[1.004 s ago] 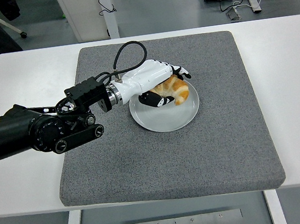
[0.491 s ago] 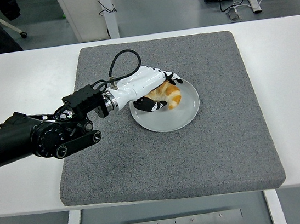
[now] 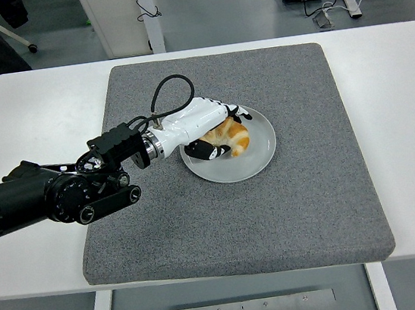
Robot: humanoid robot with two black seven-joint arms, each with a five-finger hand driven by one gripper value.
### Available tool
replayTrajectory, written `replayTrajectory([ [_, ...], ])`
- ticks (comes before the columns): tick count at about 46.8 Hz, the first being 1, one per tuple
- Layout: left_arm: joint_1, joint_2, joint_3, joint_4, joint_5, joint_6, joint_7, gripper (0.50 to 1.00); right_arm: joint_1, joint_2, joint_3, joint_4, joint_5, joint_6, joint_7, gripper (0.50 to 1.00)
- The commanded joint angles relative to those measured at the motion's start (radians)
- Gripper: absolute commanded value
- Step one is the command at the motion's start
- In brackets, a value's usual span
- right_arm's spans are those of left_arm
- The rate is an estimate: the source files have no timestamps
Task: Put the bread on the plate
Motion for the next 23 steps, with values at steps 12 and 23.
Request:
replayTrajectory([
  [12,0.014,-0.006,0.0,0.025,-0.004,0.0,0.0,0.796,0.0,0.0,0.0,0.001,0.0,0.0,0.0,1.0],
  [23,0.026,-0.014,-0.002,0.027,-0.009,-0.002,0.0,0.863,0.0,0.0,-0.001,0.001,0.0,0.001,0.0,1.0],
])
